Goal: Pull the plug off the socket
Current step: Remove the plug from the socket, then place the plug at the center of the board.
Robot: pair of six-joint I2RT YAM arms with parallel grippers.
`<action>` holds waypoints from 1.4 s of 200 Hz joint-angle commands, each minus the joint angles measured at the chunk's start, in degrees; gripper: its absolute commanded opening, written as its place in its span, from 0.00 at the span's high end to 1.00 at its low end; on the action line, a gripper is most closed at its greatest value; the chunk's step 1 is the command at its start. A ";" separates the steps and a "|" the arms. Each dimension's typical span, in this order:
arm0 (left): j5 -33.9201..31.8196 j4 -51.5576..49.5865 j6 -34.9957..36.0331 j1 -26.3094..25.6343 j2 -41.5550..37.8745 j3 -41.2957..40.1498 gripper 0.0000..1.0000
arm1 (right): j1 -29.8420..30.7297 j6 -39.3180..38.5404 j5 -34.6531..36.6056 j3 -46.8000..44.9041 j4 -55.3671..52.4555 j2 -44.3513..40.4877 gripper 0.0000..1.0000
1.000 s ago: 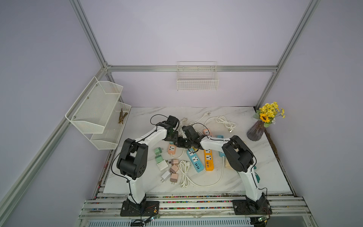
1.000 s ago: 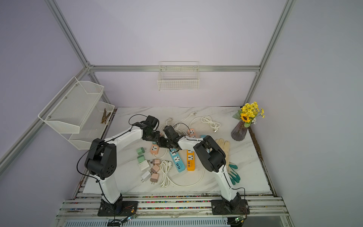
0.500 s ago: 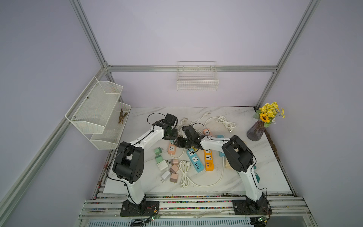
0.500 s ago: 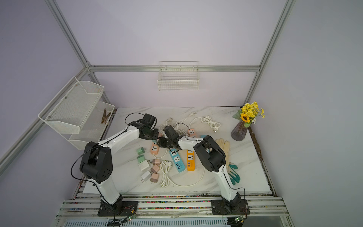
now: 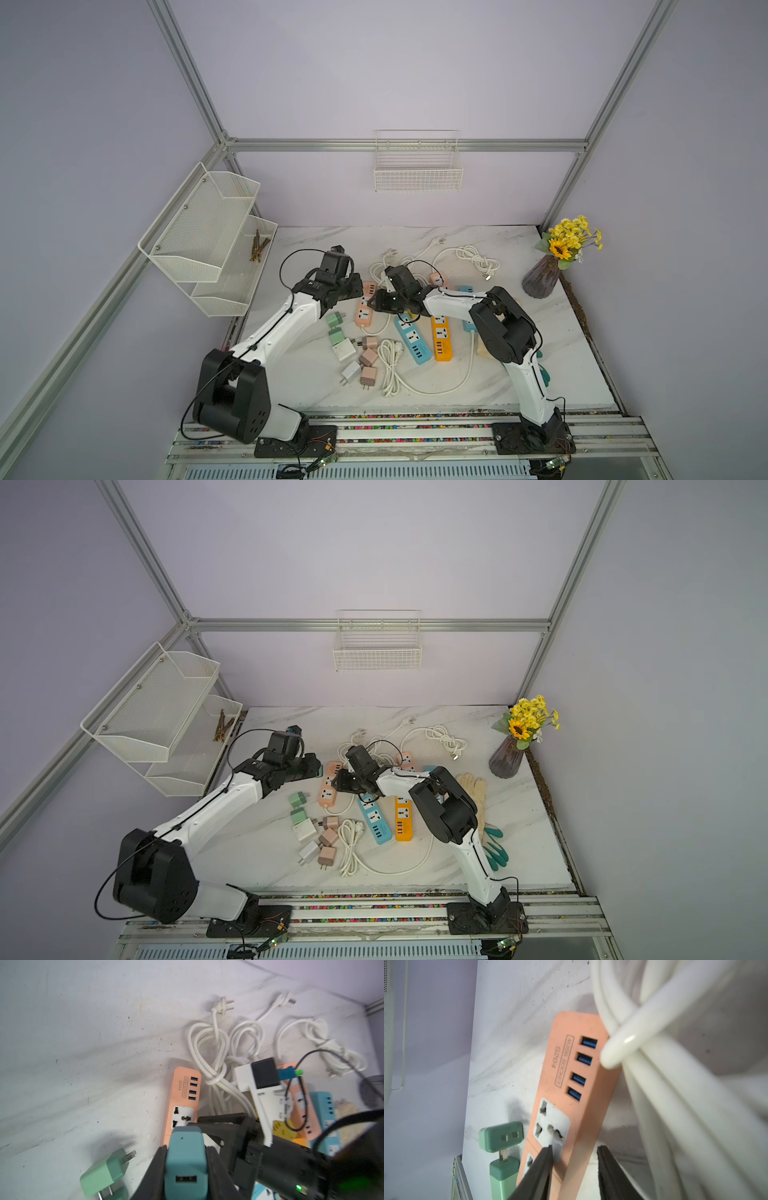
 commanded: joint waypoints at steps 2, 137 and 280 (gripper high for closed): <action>9.99 13.67 -8.55 5.30 -4.80 -7.31 0.83 | -0.02 -2.10 -0.50 -2.45 -2.74 2.11 0.57; 23.42 23.65 -12.25 20.01 14.41 -7.84 0.82 | -2.71 -11.50 -14.09 -13.87 13.16 -10.80 0.49; 15.87 17.65 -5.33 19.93 9.26 -4.73 0.36 | -4.17 -18.92 -4.85 -37.13 38.91 -33.08 0.47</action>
